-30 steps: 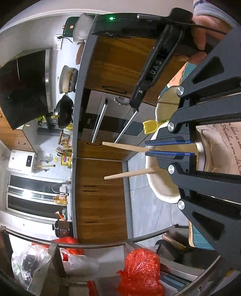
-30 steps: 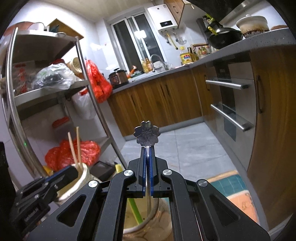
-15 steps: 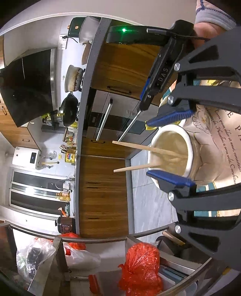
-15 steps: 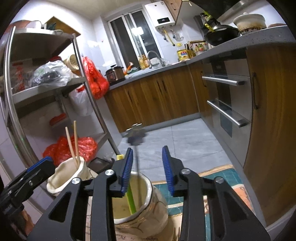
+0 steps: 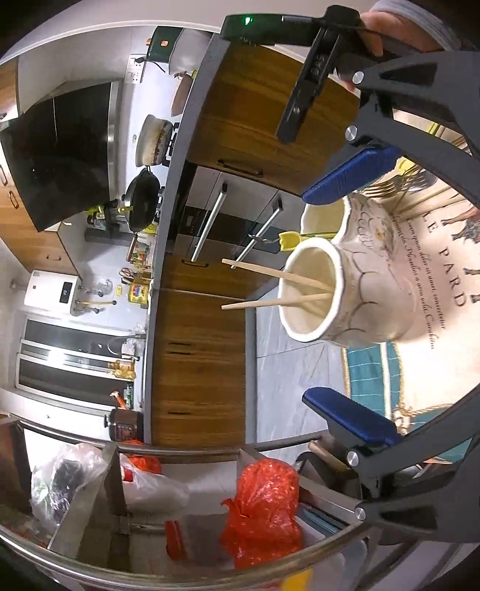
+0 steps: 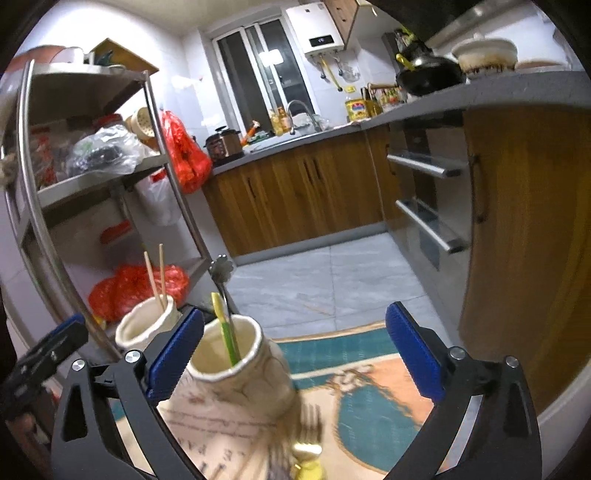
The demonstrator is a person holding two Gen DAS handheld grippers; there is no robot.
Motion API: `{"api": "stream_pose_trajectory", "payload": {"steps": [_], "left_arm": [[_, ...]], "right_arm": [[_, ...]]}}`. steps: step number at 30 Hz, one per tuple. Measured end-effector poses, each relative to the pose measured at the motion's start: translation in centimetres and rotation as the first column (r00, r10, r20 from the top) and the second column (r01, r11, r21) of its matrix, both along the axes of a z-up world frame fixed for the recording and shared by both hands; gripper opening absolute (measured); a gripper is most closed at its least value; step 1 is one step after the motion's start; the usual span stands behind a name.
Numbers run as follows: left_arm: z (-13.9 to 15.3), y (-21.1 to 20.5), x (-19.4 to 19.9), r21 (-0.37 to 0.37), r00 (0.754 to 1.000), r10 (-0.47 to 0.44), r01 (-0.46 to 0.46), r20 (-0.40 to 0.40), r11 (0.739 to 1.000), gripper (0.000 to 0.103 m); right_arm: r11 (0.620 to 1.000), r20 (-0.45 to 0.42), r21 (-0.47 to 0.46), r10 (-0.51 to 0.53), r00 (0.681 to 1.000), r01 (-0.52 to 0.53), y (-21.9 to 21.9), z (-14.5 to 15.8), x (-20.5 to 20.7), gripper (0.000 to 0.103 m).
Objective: Organize utensils
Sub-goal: 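Move both open tools back over the remaining utensils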
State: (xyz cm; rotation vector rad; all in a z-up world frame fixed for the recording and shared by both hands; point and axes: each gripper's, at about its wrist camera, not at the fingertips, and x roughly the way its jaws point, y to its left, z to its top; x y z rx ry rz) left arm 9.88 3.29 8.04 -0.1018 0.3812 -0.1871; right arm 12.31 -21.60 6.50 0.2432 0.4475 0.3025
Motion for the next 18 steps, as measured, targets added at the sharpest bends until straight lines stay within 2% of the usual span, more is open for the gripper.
{"api": "stream_pose_trajectory", "payload": {"steps": [7,12,18], "left_arm": [[-0.3,-0.3,-2.4,0.033,0.999,0.002,-0.001,-0.033,0.999,0.097],[-1.8,-1.5,-3.6,0.019,0.991,-0.065,0.067,-0.115,0.998,0.097],[-4.9,-4.1,-3.9,0.018,0.969,-0.112,0.119,-0.222,0.993,0.097]], "right_arm": [[0.995,-0.046,-0.096,0.009,0.999,-0.014,-1.9,-0.3,-3.0,0.098],[0.985,-0.103,-0.158,0.047,0.994,-0.063,-2.4,-2.3,-5.3,0.098],[0.975,-0.177,-0.195,0.072,0.982,-0.107,-2.6,-4.8,-6.6,0.098]]}}
